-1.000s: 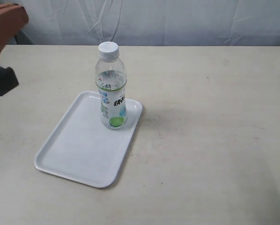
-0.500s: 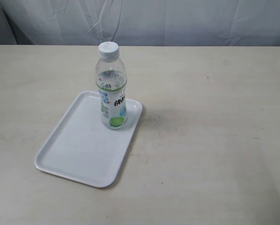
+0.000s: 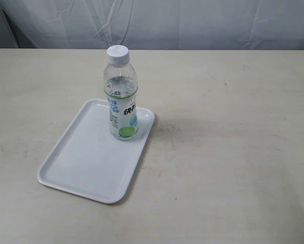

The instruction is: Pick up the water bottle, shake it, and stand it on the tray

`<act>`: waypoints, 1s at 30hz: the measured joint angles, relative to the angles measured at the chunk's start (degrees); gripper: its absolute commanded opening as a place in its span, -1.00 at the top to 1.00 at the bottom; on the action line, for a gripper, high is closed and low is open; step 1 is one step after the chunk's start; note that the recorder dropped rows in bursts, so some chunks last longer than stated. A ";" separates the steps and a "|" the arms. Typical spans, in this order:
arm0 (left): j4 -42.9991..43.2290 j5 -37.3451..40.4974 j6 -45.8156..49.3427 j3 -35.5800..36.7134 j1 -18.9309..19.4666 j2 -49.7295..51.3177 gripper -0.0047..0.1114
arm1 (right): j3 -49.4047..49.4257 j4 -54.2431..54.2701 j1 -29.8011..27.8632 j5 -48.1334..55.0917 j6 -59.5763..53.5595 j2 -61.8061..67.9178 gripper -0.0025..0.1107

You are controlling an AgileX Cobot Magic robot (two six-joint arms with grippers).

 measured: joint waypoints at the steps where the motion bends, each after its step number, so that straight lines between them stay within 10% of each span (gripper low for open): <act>1: 0.00 0.00 0.00 0.79 0.41 -0.10 0.91 | 0.00 0.00 0.00 0.00 0.00 0.00 0.91; 30: -0.60 -9.68 -0.31 17.84 1.91 -0.31 0.91 | 0.00 0.00 0.00 0.00 0.00 0.00 0.91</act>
